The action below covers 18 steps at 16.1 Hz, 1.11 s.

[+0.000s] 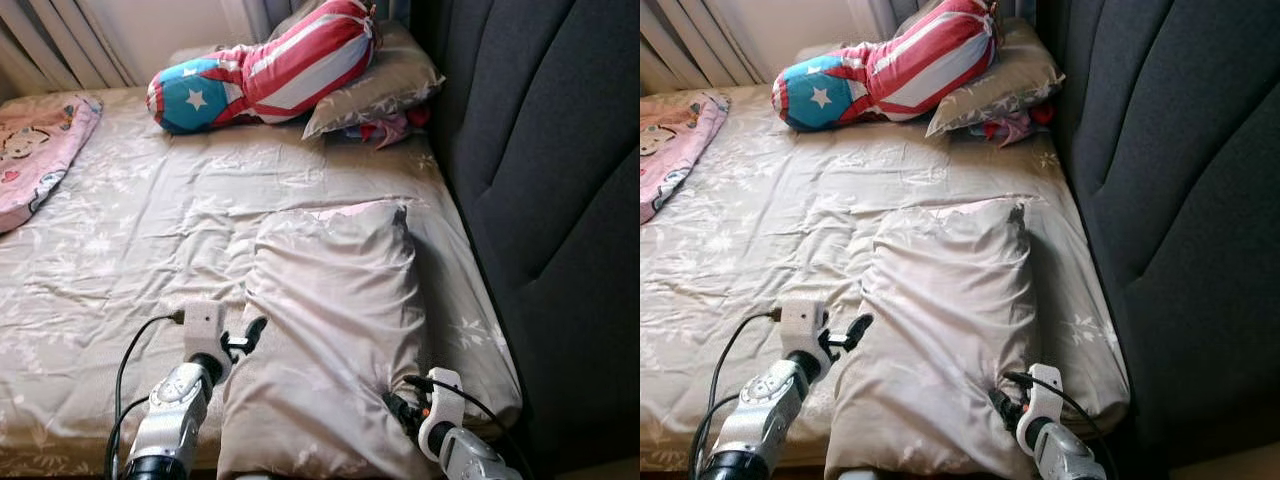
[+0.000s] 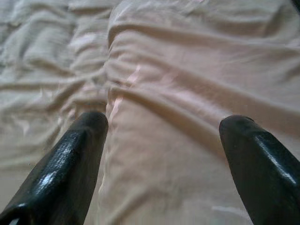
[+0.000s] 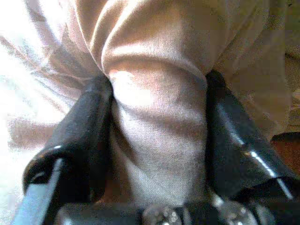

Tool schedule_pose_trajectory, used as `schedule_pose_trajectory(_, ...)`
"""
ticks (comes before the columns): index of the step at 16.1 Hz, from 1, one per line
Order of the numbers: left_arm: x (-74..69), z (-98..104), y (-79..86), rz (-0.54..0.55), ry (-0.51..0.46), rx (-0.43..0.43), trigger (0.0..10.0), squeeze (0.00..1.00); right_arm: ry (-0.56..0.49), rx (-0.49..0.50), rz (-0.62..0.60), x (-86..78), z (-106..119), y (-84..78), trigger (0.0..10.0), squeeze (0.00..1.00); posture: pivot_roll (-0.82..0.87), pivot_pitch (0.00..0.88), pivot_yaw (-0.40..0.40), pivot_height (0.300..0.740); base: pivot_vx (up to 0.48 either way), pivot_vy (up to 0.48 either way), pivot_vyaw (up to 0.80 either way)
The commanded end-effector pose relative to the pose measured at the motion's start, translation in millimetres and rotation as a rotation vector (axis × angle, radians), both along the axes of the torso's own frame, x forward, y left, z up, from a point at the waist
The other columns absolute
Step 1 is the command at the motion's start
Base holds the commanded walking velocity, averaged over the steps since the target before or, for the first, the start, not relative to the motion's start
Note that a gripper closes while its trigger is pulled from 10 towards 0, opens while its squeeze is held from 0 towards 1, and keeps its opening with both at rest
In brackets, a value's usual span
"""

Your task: Clean up the room

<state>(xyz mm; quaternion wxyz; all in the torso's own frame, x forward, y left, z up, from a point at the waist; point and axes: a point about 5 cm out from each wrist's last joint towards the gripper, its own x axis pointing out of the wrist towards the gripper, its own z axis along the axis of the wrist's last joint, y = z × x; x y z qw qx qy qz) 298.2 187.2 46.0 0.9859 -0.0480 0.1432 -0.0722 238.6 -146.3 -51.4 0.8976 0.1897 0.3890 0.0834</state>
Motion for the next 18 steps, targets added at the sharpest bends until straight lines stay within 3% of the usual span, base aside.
schedule_pose_trajectory(1, -2.5, -7.6, 9.6, 0.03, 0.036, -0.001, 10.0, 0.0, 0.101, 0.013, 0.062, -23.4, -15.6, 10.6, 0.0, 0.0, 0.05, 0.13, 0.062, 0.657, 0.0, 0.0, 0.0)
schedule_pose_trajectory(7, -6.1, -30.5, 16.8, 0.057, 0.152, 0.006, 10.0, 0.0, 0.103, -0.032, 0.051, -26.7, -16.4, -12.5, 0.0, 0.0, 0.0, 0.156, 0.023, 0.657, 0.0, 0.0, 0.0)
schedule_pose_trajectory(8, -10.6, -39.1, 15.1, 0.063, 0.193, -0.004, 10.0, 0.0, 0.107, -0.056, 0.039, -29.4, -16.8, -24.6, 0.0, 0.0, -0.01, 0.166, 0.009, 0.657, 0.0, 0.0, 0.0)
schedule_pose_trajectory(13, -21.6, -56.8, 9.6, 0.065, 0.264, -0.004, 10.0, 0.0, 0.103, -0.115, 0.009, -32.8, -13.8, -55.1, 0.0, 0.0, -0.05, 0.189, -0.023, 0.657, 0.0, 0.0, 0.0)
schedule_pose_trajectory(18, -32.1, -70.2, 2.4, 0.088, 0.324, -0.089, 10.0, 0.0, 0.086, -0.108, 0.032, -32.7, -10.8, -58.9, 0.0, 0.0, -0.08, 0.209, -0.042, 0.657, 0.0, 0.0, 0.0)
